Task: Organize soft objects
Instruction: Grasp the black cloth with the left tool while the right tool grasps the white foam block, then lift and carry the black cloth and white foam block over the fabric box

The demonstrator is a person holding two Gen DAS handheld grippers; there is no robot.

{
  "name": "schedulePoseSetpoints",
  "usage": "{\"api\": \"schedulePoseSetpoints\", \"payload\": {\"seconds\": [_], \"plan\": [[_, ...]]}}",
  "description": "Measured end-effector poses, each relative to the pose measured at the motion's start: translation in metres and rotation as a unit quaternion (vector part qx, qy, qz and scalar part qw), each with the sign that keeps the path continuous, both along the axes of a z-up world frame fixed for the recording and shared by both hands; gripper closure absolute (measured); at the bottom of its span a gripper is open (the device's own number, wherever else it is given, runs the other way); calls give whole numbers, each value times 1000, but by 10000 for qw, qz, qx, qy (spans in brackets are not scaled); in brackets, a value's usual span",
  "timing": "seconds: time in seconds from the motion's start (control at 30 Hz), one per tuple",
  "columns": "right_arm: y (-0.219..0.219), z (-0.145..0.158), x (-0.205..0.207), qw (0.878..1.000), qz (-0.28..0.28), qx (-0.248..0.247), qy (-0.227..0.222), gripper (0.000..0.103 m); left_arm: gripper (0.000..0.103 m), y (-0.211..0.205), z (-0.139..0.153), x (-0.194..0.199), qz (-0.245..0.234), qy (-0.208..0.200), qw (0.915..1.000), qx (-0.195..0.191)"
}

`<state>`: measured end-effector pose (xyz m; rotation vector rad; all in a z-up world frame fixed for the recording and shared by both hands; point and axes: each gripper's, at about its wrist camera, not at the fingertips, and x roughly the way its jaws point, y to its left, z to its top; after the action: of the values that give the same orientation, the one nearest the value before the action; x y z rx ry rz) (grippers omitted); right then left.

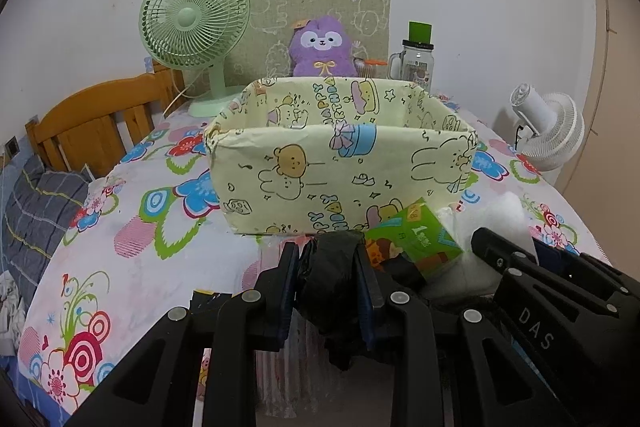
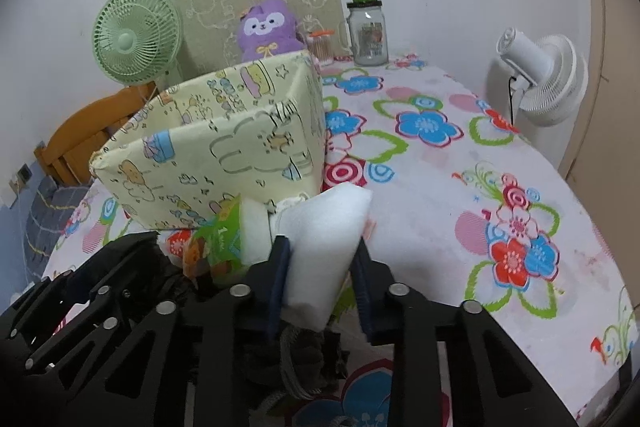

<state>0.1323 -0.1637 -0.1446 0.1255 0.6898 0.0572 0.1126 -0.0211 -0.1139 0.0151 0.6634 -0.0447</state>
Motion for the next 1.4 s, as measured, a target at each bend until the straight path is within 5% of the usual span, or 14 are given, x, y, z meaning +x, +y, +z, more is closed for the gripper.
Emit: {"api": "schedulePoseSetpoints", "payload": {"seconds": [1.4], "plan": [[2, 116, -35, 9952, -104, -110, -972, 80, 78, -2, 102, -17, -257, -561, 9980, -166]]}}
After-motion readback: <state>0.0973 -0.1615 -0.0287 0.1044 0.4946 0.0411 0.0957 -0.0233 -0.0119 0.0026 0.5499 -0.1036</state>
